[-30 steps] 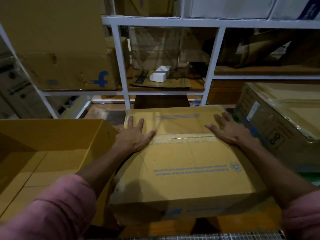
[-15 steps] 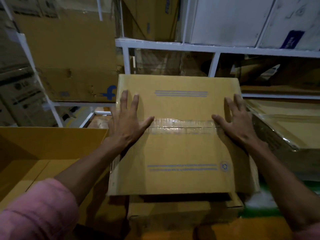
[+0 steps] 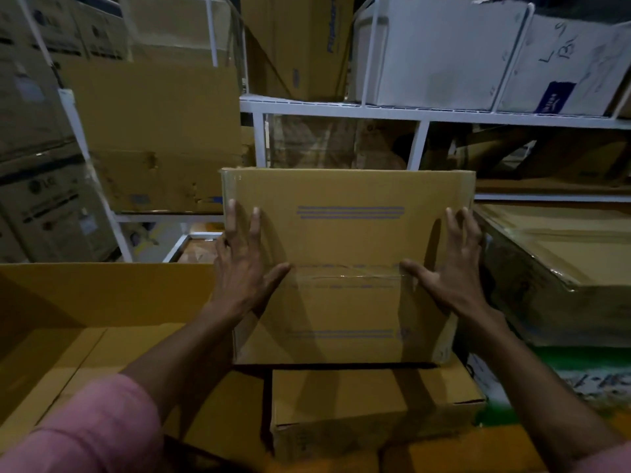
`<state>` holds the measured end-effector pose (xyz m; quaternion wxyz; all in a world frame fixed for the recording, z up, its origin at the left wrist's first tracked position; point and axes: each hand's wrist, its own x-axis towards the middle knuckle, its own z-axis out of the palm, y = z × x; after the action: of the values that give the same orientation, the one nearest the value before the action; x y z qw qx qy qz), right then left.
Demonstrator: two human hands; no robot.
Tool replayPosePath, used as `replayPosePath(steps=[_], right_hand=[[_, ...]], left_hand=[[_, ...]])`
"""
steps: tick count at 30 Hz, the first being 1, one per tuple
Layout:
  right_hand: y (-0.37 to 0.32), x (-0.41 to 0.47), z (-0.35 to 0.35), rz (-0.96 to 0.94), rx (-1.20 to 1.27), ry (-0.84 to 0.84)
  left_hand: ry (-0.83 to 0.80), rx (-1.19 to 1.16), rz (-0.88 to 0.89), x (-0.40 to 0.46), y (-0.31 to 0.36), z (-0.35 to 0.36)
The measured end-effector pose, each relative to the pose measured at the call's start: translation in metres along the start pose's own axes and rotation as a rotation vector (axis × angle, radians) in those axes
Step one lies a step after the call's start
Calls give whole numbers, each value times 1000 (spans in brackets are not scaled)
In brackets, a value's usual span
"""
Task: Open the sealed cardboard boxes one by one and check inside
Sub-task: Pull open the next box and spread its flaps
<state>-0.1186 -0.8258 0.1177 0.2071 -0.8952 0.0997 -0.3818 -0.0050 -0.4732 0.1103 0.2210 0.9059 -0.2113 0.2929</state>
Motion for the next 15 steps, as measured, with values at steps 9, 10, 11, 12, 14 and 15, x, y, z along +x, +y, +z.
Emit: replayPosePath(steps=[9,10,11,12,14,15], right_hand=[[-30,58,-32,-71,-210,-24],[-31,65,-36,-64,-230,-53],[-31,72,-39,-54,-246,-85],[-32,77,-42,-41,-257,-116],[-35,79,-46,-14,-267,-161],[-37,78,-47,1,-263,-165]], left_hand=[[32,-43,74,59,8,-51],[3,-40,75,65,8,-55],[-29,-33,70,69,7,-57],[-58,-28,58,70,6,-58],[-77,-47,31,67,8,-61],[-58,-54,25,64,10,-61]])
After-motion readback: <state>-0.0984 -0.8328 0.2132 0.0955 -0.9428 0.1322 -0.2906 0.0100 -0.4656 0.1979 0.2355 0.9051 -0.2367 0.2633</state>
